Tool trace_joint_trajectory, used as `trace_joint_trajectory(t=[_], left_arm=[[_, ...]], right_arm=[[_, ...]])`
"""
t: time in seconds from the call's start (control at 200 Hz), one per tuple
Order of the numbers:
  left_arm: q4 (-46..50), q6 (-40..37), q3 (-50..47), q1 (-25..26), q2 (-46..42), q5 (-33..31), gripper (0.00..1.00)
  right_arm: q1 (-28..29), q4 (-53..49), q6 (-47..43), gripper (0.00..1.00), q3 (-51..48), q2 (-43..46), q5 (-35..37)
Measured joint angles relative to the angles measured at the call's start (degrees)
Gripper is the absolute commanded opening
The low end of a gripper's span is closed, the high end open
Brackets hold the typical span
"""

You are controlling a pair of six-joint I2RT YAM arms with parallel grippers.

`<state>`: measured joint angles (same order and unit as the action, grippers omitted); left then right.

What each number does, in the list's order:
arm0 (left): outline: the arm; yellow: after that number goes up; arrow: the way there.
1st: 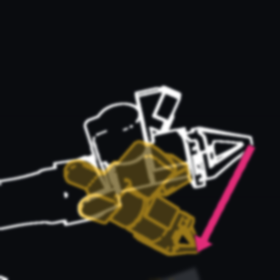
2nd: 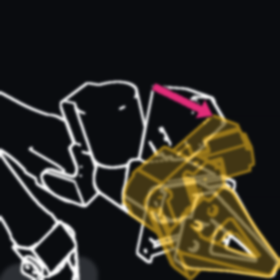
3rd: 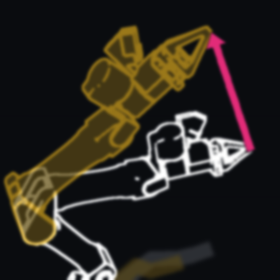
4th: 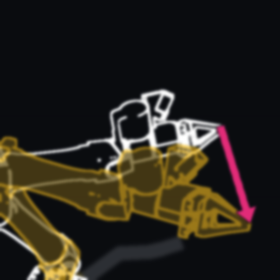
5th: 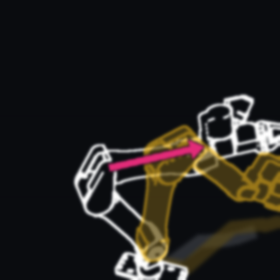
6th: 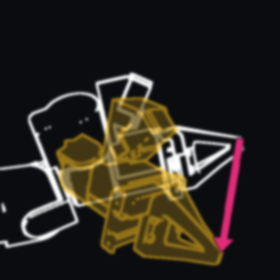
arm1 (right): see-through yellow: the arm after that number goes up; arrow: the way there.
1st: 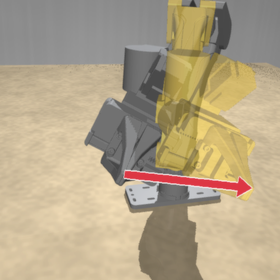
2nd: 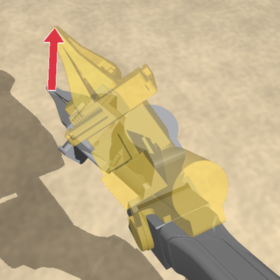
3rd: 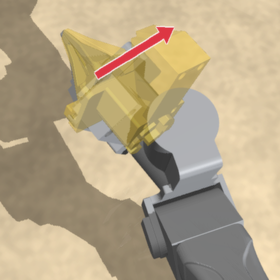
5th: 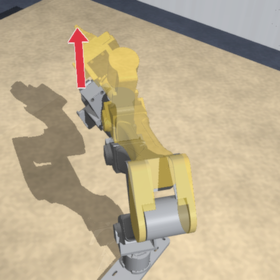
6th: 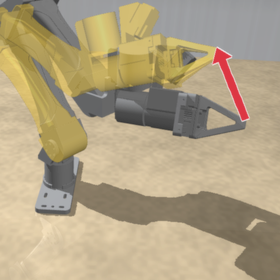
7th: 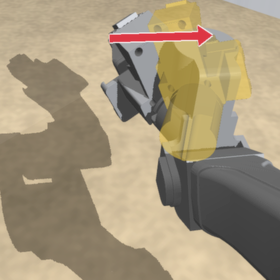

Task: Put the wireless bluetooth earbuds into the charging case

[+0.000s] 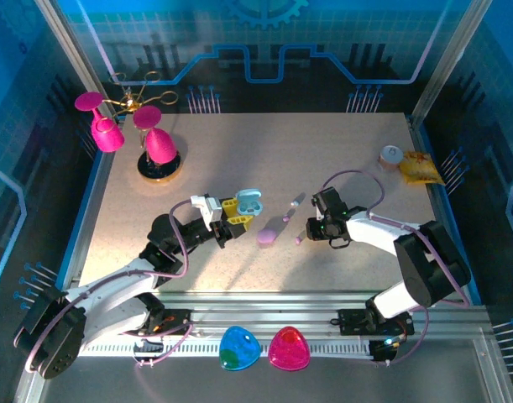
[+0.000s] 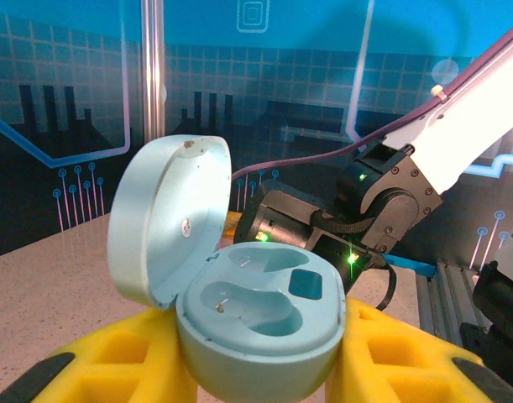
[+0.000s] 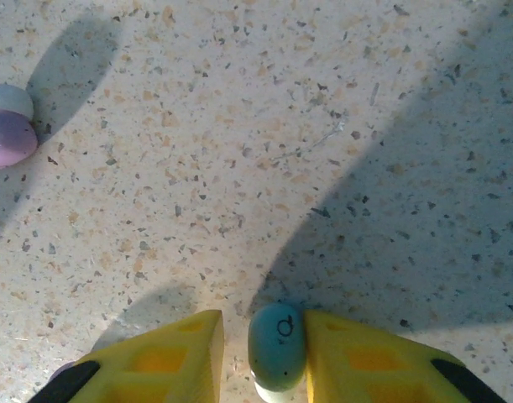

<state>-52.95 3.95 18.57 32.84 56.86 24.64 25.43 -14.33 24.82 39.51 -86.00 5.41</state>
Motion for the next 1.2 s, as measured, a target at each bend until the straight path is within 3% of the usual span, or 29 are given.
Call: trace_joint_trajectory(t=[0.525,0.69,1.2], left_arm=[[0.0,0.2,0.0,0.0,1.5,0.0,0.20],[0.0,0.2,0.0,0.0,1.5,0.0,0.20],[-0.1,0.2,0.0,0.0,2.5,0.0,0.20]], right_arm=[[-0.1,-2.5,-0.5,0.25,2.6,-2.2,0.1],[-0.1,-3.3,-1.0,0.20,3.3,-2.7,0.2],[-0.4,-3.1,-1.7,0.18,4.4,-2.9,-0.3]])
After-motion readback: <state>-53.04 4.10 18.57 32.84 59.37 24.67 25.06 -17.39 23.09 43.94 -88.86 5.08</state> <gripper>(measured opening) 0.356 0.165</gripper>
